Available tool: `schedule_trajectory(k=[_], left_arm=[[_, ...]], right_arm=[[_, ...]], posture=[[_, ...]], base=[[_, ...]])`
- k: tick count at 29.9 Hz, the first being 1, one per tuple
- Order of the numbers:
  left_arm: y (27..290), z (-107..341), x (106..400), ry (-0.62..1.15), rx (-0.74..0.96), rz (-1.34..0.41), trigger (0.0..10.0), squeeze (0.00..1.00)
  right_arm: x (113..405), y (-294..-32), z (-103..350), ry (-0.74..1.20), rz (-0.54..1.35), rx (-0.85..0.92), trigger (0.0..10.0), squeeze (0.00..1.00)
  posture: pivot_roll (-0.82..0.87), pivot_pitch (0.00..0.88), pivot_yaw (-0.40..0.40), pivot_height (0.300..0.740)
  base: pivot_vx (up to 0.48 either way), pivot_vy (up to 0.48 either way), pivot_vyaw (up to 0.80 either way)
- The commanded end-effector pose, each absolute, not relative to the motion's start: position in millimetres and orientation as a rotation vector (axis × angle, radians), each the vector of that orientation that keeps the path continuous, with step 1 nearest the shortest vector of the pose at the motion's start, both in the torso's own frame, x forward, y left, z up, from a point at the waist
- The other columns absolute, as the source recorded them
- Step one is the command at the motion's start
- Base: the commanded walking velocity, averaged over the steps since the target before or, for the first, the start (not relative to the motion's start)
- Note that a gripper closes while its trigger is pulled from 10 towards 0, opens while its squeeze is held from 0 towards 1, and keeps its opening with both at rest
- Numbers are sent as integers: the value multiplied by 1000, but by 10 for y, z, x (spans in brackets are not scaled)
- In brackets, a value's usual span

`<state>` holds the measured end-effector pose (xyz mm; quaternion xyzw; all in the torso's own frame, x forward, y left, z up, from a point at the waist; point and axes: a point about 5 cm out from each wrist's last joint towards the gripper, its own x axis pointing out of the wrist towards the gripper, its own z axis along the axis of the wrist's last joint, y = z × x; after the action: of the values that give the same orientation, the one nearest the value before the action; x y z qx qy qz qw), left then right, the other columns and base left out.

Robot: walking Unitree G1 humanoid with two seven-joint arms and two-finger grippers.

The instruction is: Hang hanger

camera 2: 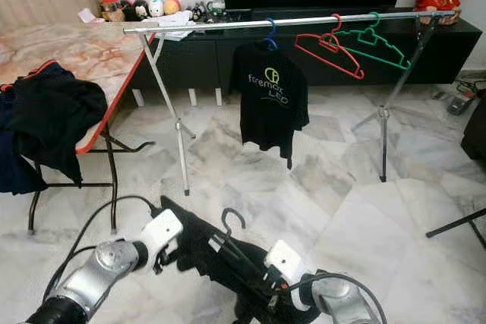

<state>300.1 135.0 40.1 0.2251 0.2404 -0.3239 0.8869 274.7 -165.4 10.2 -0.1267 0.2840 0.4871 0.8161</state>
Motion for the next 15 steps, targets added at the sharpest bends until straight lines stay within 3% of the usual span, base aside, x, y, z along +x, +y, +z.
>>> schedule_trajectory(k=[1,9,11,13,14,15], left_arm=[[1361,371,3006,503,455,-655,10000,0],[1449,353,3059,523,476,-561,10000,0],[1511,408,3150,478,447,-409,9412,0],[1509,435,3168,458,431,-393,9412,0],[1506,465,3187,441,397,-375,0,0],[1506,465,3187,441,397,-375,0,0]], right_arm=[[2828,-1595,193,563,1064,-281,0,0],[2869,-1585,226,562,1070,-295,0,0],[2852,-1549,220,559,1094,-284,0,0],[2842,-1542,214,561,1102,-282,0,0],[2830,-1545,204,564,1107,-283,0,0],[2830,-1545,204,564,1107,-283,0,0]], posture=[[-10,90,21,740],[-7,91,16,740],[-11,88,15,740],[-11,88,15,740],[-11,88,15,740],[-11,88,15,740]], base=[[0,0,0],[0,0,0],[0,0,0],[0,0,0],[0,0,0],[0,0,0]])
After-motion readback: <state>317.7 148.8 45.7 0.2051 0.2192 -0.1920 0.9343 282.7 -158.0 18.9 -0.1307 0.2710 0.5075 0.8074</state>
